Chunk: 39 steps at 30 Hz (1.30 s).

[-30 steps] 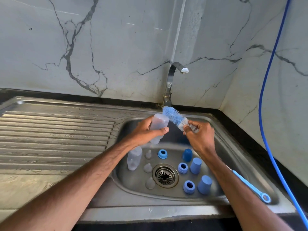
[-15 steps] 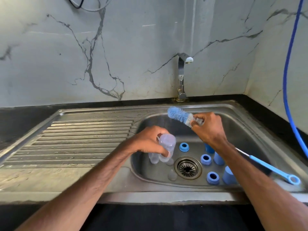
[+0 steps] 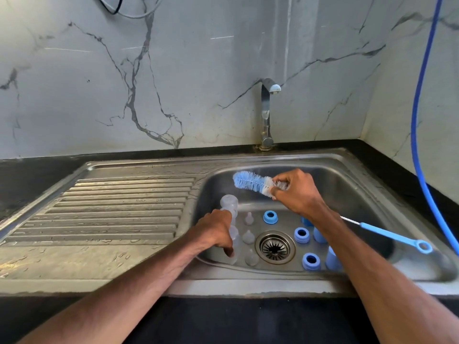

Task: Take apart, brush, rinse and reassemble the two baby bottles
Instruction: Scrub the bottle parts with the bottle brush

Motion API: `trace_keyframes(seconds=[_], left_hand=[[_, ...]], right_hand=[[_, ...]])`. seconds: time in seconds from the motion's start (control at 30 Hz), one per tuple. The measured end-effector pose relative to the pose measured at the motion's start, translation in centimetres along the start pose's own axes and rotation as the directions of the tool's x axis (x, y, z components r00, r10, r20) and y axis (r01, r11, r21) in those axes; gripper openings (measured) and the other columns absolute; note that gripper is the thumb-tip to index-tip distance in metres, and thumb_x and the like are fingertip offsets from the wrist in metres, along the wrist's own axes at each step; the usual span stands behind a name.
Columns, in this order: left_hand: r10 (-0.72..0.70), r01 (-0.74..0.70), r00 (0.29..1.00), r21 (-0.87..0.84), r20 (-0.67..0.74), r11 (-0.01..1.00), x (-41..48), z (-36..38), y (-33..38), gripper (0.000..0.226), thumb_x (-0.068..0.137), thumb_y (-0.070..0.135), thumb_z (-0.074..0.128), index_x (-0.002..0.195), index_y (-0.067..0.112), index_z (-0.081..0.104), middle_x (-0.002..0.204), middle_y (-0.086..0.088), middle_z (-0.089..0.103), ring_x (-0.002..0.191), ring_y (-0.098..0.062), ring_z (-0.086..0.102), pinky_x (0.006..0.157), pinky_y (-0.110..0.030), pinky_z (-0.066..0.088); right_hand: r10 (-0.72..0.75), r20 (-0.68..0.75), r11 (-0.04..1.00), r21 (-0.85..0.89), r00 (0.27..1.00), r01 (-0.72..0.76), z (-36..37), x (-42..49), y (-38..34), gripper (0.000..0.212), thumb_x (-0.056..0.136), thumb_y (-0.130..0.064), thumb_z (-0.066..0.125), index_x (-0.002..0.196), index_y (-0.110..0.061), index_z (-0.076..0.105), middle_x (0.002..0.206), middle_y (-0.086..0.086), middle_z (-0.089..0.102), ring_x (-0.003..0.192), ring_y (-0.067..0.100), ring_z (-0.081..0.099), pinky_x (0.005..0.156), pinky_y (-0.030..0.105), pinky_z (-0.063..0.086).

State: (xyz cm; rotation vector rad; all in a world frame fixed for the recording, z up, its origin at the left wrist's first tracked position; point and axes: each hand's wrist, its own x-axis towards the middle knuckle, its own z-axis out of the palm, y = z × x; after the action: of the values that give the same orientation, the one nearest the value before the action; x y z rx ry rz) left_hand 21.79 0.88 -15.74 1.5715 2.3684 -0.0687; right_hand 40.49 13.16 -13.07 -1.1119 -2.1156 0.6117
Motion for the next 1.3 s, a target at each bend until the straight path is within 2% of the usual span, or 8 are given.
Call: trace_keyframes(seconds=[0.2,0.57,0.77,0.9,1.07,1.13,1.23,1.3], left_hand=[[-0.103,0.102,0.995,0.034,0.019,0.994,0.2,0.7,-0.1,0.096,0.066,0.04,0.096,0.143,0.006,0.048,0.142,-0.011,0.056,0.126,-0.028,0.06,0.101,-0.036,0.053],[-0.13,0.129,0.991,0.04,0.013,0.991,0.0,0.8,0.2,0.096,0.066,0.045,0.095,0.141,0.006,0.049,0.14,-0.011,0.058,0.125,-0.028,0.059,0.097,-0.035,0.05],[-0.103,0.102,0.995,0.069,0.001,0.992,-0.6,0.5,0.3,0.091,0.066,0.05,0.094,0.136,0.008,0.053,0.131,-0.008,0.062,0.118,-0.026,0.063,0.086,-0.032,0.049],[-0.059,0.07,0.996,0.156,-0.071,0.985,-1.3,-0.1,0.6,0.084,0.065,0.048,0.094,0.131,0.01,0.057,0.123,-0.007,0.066,0.112,-0.024,0.065,0.078,-0.031,0.046],[0.046,0.059,0.958,0.354,-0.283,0.934,-2.6,-0.2,2.2,0.067,0.071,0.045,0.091,0.123,0.014,0.063,0.119,-0.006,0.065,0.11,-0.023,0.064,0.076,-0.032,0.047],[0.104,0.037,0.933,0.378,-0.345,0.925,-3.0,-0.1,3.1,0.059,0.076,0.045,0.087,0.12,0.013,0.064,0.117,-0.008,0.065,0.107,-0.024,0.062,0.073,-0.034,0.044],[0.249,-0.098,0.87,0.345,-0.427,0.934,-3.2,0.2,4.1,0.045,0.086,0.043,0.079,0.115,0.012,0.066,0.111,-0.008,0.069,0.105,-0.026,0.063,0.071,-0.036,0.044],[0.334,-0.231,0.874,0.303,-0.353,0.925,-2.8,0.2,4.6,0.036,0.089,0.037,0.077,0.112,0.012,0.067,0.111,-0.008,0.071,0.106,-0.027,0.065,0.08,-0.039,0.051]], right_hand=[[-0.036,0.029,0.999,-0.008,0.999,0.036,0.3,0.2,0.4,0.024,0.085,-0.017,0.081,0.109,-0.02,0.081,0.078,-0.017,0.065,0.077,0.002,0.068,0.068,0.025,0.059],[-0.052,0.069,0.999,-0.009,0.996,0.053,0.3,0.2,0.6,0.023,0.083,-0.014,0.081,0.105,-0.021,0.081,0.071,-0.027,0.061,0.074,-0.001,0.066,0.058,0.011,0.051],[-0.025,0.097,1.0,-0.006,0.995,0.026,0.4,0.3,0.8,0.022,0.084,-0.014,0.08,0.104,-0.024,0.08,0.071,-0.023,0.065,0.068,-0.002,0.066,0.058,0.013,0.052],[-0.022,0.103,1.0,-0.015,0.994,0.023,0.5,0.3,0.9,0.022,0.085,-0.015,0.08,0.106,-0.023,0.08,0.071,-0.026,0.061,0.064,-0.007,0.063,0.051,0.007,0.049],[-0.005,0.108,1.0,-0.019,0.994,0.007,0.4,0.2,0.9,0.02,0.084,-0.015,0.081,0.1,-0.027,0.079,0.074,-0.024,0.065,0.069,-0.001,0.065,0.054,0.011,0.052],[0.003,0.101,1.0,-0.024,0.995,0.0,0.4,0.3,0.8,0.019,0.083,-0.016,0.081,0.099,-0.028,0.08,0.078,-0.018,0.07,0.074,0.004,0.069,0.061,0.019,0.057],[0.051,0.049,0.998,-0.046,0.998,-0.048,-0.2,0.3,1.2,0.022,0.084,-0.019,0.081,0.104,-0.025,0.081,0.081,-0.011,0.071,0.079,0.011,0.071,0.073,0.039,0.064],[0.101,0.017,0.993,-0.063,0.995,-0.099,-0.6,0.4,1.7,0.026,0.084,-0.021,0.08,0.11,-0.023,0.08,0.089,-0.005,0.074,0.082,0.013,0.071,0.078,0.044,0.064]])
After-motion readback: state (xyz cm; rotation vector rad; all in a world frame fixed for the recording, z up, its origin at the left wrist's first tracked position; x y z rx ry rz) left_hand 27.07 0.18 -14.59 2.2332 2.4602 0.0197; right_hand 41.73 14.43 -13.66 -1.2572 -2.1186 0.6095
